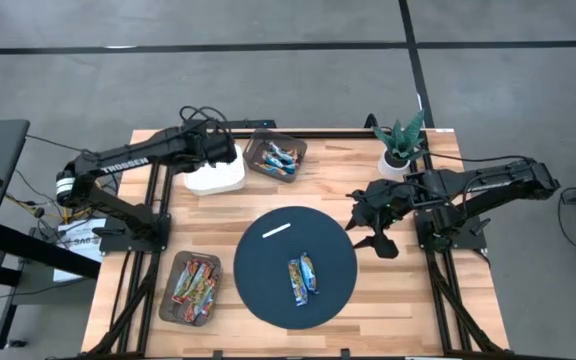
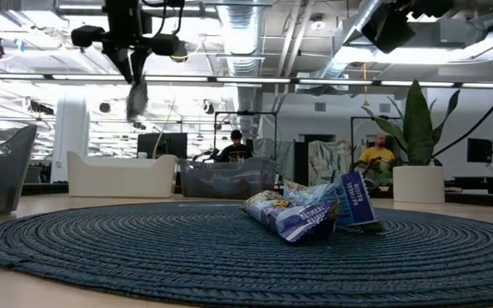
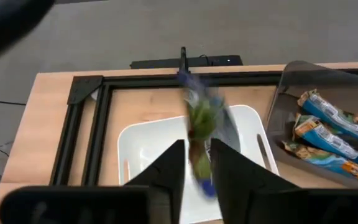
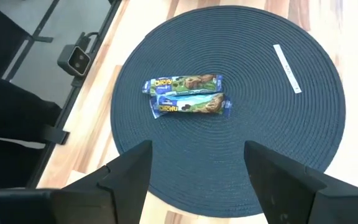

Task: Pick and place Granola Bars by type
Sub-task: Put the blue granola bar into the white bin

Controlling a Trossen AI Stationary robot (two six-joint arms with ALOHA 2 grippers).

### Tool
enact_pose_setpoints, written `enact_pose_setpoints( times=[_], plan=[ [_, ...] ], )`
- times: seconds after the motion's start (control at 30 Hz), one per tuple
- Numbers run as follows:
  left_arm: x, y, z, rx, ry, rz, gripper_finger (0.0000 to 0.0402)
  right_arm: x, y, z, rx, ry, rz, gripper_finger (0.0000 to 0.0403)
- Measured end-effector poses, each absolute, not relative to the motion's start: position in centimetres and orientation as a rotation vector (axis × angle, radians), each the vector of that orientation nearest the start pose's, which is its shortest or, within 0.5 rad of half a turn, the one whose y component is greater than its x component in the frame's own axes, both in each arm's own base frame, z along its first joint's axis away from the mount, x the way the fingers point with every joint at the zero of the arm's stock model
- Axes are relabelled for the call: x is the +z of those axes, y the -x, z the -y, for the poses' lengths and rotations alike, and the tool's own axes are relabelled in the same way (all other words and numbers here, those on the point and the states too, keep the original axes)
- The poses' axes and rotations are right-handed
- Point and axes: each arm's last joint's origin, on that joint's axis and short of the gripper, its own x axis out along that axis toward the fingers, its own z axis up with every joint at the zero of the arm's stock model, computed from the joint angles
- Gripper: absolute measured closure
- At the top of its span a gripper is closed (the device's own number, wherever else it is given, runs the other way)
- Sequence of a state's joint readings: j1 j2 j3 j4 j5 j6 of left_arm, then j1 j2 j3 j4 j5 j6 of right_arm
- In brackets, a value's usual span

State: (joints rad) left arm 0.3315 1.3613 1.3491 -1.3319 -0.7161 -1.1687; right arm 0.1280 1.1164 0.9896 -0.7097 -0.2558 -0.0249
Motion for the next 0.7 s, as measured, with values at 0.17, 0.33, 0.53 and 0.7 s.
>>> enact_pose_setpoints(
  times=[0.17, 0.33, 0.53, 0.7],
  plan=[
    [33.2, -21.1, -9.9, 1.534, 0.639, -0.662, 0.0288, 29.8, -21.6, -3.5, 0.367, -0.040, -0.836, 0.0155],
    [33.1, -21.4, -9.8, 1.496, 0.688, -0.659, 0.0270, 29.8, -21.6, -3.5, 0.363, -0.037, -0.836, 0.0155],
    [33.6, -24.1, -8.1, 1.158, 0.729, -0.658, 0.0276, 29.8, -21.6, -3.5, 0.366, -0.029, -0.835, 0.0155],
    [34.2, -27.1, -4.8, 0.748, 0.712, -0.659, 0.0281, 29.8, -21.6, -3.4, 0.350, -0.017, -0.834, 0.0155]
  ],
)
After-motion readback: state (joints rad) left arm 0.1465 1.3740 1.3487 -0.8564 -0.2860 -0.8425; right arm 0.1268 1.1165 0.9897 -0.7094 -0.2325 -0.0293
